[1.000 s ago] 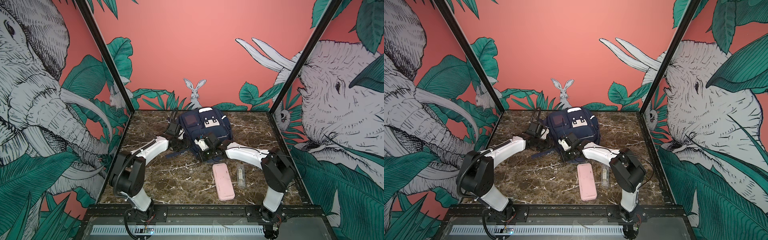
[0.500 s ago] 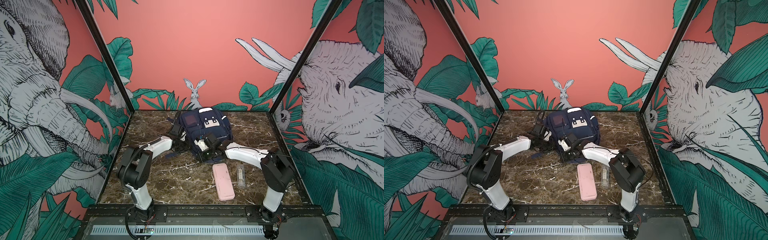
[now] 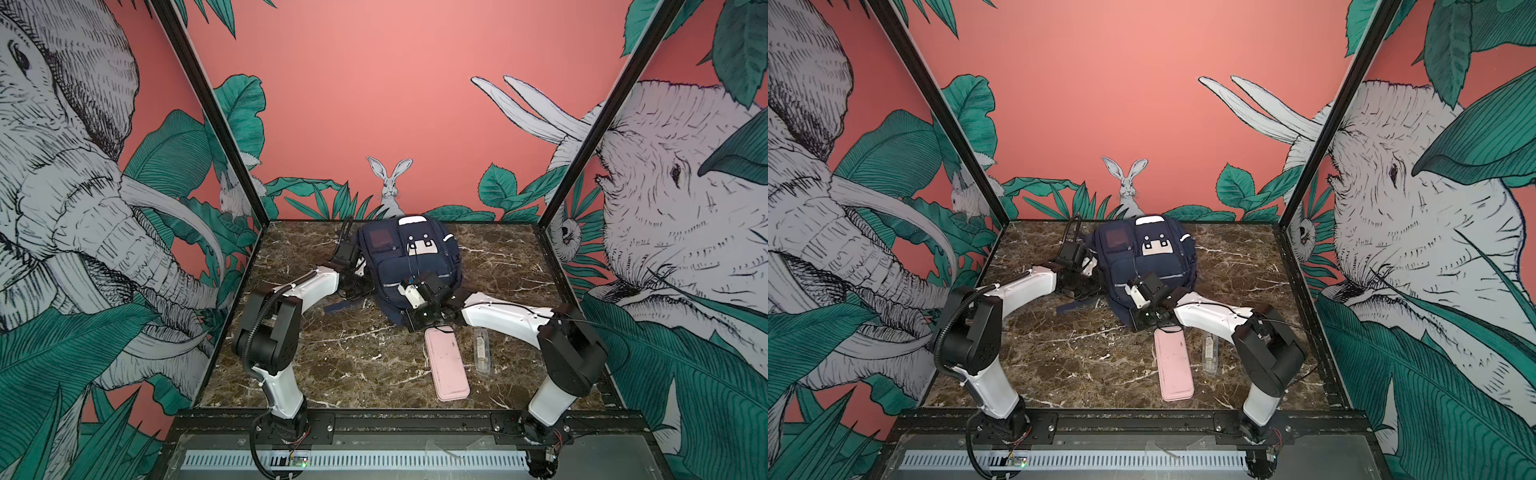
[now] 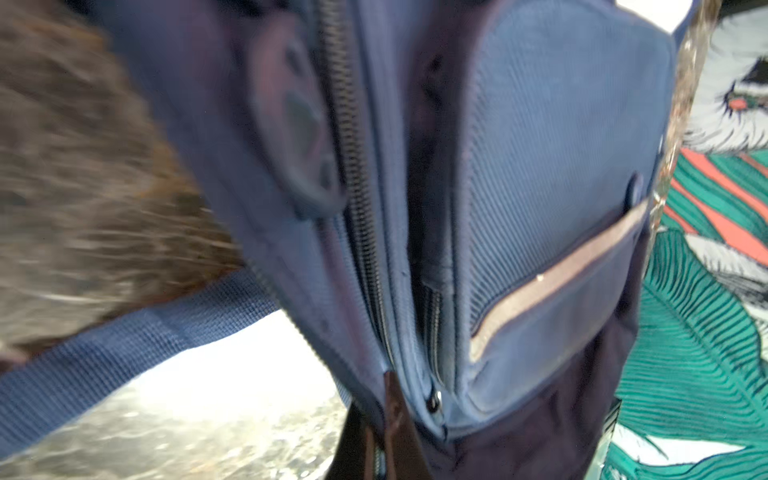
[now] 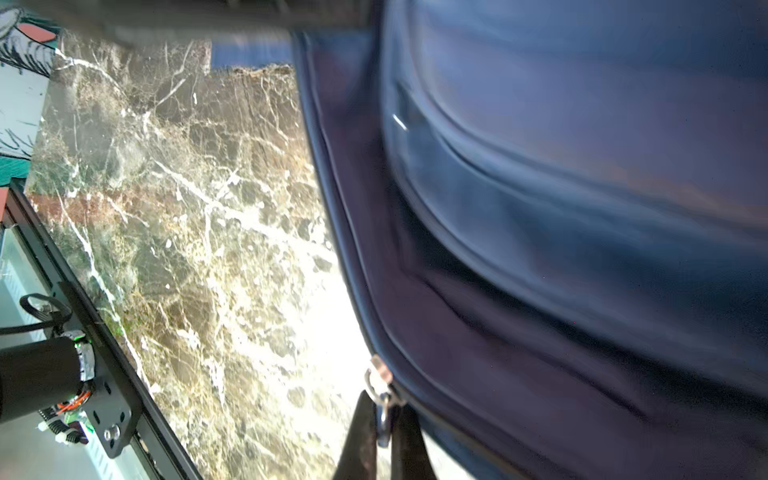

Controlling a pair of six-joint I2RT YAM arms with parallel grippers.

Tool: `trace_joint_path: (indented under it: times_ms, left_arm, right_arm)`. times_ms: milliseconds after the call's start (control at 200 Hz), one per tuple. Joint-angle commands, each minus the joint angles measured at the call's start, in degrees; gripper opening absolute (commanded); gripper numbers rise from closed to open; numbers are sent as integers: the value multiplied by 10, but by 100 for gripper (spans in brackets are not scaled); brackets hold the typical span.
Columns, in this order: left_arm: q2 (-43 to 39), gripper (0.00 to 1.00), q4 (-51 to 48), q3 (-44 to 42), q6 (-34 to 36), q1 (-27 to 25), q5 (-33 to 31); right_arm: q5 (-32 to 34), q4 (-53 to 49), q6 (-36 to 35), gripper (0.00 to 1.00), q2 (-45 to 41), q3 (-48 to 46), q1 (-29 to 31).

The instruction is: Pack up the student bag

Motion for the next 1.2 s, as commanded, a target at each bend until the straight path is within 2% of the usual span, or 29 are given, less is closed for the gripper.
trace_joint_path:
  times_ms: [0,345,465,615,825,935,1085,1195]
  left_arm:
    - [-27,0,22,17,13,23,-40]
    - [-12,0,38,32,6,48,-52]
    - [5,0,38,54,5,49,-51]
    - [38,0,36,95,-1,50,-37]
    - [86,0,20,161,2,49,-19]
    - [96,17,-4,179,12,49,-5]
    - [68,44,-13,143,29,48,-7]
    - [28,54,-20,98,40,48,-10]
  right_arm:
    - [3,-42,-12,0,-41,-24,-12]
    - [34,-82,-41,0,-140,-92,-83]
    - [34,-82,-45,0,-137,-93,-89]
    - [2,-58,-35,0,-121,-85,-87]
    - [-16,-41,-26,0,-80,-44,-58]
    - [-28,-29,-19,0,-54,-19,-41]
    - [-32,-30,-20,0,-15,17,-21]
    - [-38,-30,-22,0,-2,34,-13]
